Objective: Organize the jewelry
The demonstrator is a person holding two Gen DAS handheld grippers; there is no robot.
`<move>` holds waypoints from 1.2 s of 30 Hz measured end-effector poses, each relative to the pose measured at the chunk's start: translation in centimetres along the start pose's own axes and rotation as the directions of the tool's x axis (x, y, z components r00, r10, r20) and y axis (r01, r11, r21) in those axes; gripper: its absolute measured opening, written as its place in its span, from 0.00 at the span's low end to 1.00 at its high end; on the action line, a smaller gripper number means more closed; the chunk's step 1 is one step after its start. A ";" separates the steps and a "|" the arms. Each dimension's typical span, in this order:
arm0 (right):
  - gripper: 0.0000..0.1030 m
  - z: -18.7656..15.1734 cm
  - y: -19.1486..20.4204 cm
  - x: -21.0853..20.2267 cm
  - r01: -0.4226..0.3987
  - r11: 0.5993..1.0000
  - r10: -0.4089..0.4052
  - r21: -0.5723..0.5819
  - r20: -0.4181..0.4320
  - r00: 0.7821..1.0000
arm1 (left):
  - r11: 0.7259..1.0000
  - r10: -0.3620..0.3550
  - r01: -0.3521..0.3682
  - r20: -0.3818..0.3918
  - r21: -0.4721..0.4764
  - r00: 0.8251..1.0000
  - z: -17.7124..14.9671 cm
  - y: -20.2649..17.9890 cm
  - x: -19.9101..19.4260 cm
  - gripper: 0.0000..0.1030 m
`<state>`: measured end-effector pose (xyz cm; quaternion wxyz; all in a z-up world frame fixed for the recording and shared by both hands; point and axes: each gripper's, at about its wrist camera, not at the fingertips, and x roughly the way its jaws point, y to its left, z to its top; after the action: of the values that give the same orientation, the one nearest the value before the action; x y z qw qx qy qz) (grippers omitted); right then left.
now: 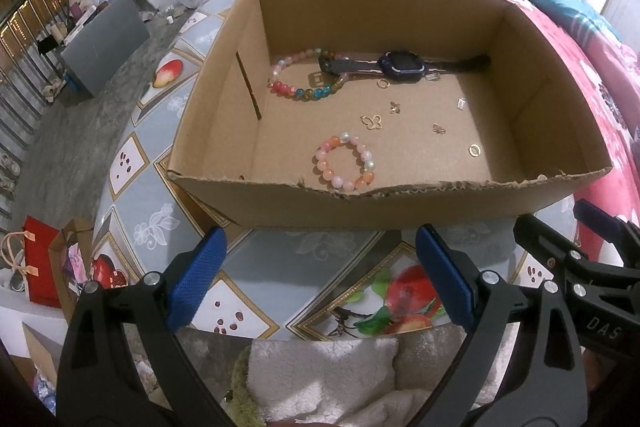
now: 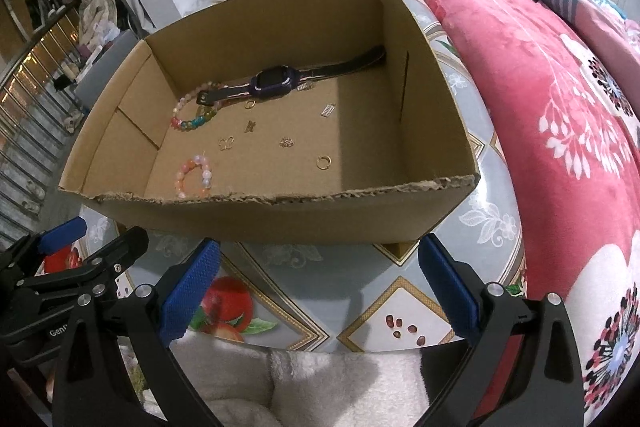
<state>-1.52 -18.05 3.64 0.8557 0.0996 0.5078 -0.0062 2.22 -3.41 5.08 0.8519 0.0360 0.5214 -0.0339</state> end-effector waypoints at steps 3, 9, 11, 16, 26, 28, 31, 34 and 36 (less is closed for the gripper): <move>0.94 0.1 0.0 0.0 0.002 1.000 -0.002 0.000 0.000 1.000 | 1.000 -0.002 0.002 -0.001 0.001 1.000 0.1 0.0 0.1 0.89; 0.94 0.2 0.2 0.0 0.008 1.000 -0.008 -0.001 0.001 1.000 | 1.000 -0.004 0.004 -0.001 0.000 1.000 0.3 0.1 0.2 0.89; 0.94 0.3 0.2 0.0 0.010 1.000 -0.010 -0.001 0.002 1.000 | 1.000 -0.005 0.005 0.000 0.000 1.000 0.4 0.1 0.2 0.89; 0.94 0.4 0.2 -0.1 0.010 1.000 -0.010 -0.002 0.002 1.000 | 1.000 -0.006 0.006 -0.001 -0.001 1.000 0.4 0.2 0.2 0.89; 0.94 0.4 0.2 -0.1 0.011 1.000 -0.011 -0.002 0.001 1.000 | 1.000 -0.006 0.006 -0.001 -0.001 1.000 0.4 0.2 0.2 0.89; 0.94 0.4 0.2 -0.1 0.010 1.000 -0.010 -0.002 0.001 1.000 | 1.000 -0.007 0.007 -0.002 -0.002 1.000 0.4 0.2 0.2 0.89; 0.94 0.4 0.2 -0.1 0.011 1.000 -0.011 -0.003 0.002 1.000 | 1.000 -0.007 0.007 -0.003 -0.001 1.000 0.6 0.2 0.2 0.89; 0.94 0.6 0.2 -0.2 0.012 1.000 -0.012 -0.003 0.004 1.000 | 1.000 -0.007 0.007 -0.002 -0.002 1.000 0.6 0.2 0.2 0.89; 0.94 0.6 0.1 -0.2 0.012 1.000 -0.012 -0.003 0.004 1.000 | 1.000 -0.008 0.008 -0.001 -0.002 1.000 0.7 0.1 0.2 0.89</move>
<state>-1.07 -18.02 4.10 0.8567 0.0954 0.5067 -0.0109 2.91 -3.33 5.24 0.8514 0.0333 0.5222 -0.0368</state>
